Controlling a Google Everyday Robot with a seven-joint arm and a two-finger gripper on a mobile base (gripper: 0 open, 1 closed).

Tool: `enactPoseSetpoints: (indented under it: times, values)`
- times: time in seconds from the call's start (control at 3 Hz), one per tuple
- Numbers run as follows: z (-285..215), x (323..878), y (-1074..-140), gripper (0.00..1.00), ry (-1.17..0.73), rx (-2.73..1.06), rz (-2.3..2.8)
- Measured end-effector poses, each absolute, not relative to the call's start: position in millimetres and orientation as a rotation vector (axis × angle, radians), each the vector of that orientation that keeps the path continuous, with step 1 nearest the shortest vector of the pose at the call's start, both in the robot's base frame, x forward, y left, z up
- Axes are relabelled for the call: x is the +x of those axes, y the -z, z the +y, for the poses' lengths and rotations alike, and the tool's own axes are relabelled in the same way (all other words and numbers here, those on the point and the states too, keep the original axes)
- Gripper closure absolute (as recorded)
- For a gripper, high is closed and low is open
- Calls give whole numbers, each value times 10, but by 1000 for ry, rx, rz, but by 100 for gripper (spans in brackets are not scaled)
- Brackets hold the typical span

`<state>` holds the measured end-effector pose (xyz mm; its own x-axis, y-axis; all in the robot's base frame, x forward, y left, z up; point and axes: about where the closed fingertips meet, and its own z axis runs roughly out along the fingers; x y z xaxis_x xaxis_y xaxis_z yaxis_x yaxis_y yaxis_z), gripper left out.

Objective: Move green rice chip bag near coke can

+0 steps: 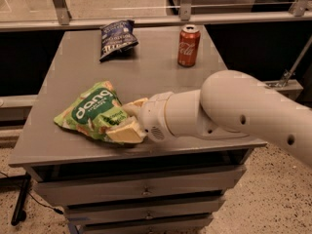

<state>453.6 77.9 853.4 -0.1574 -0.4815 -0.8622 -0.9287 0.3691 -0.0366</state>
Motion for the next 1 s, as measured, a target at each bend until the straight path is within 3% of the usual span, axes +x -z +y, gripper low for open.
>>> enactPoseSetpoints:
  times: [0.33,0.67,1.0]
  values:
    - [377,4628,-8682,100,-550,-1229,1823]
    - [-458,4780,-8783,100,-361,-1190,1912]
    - [-457,4779,-8783,100,-361,-1190,1911]
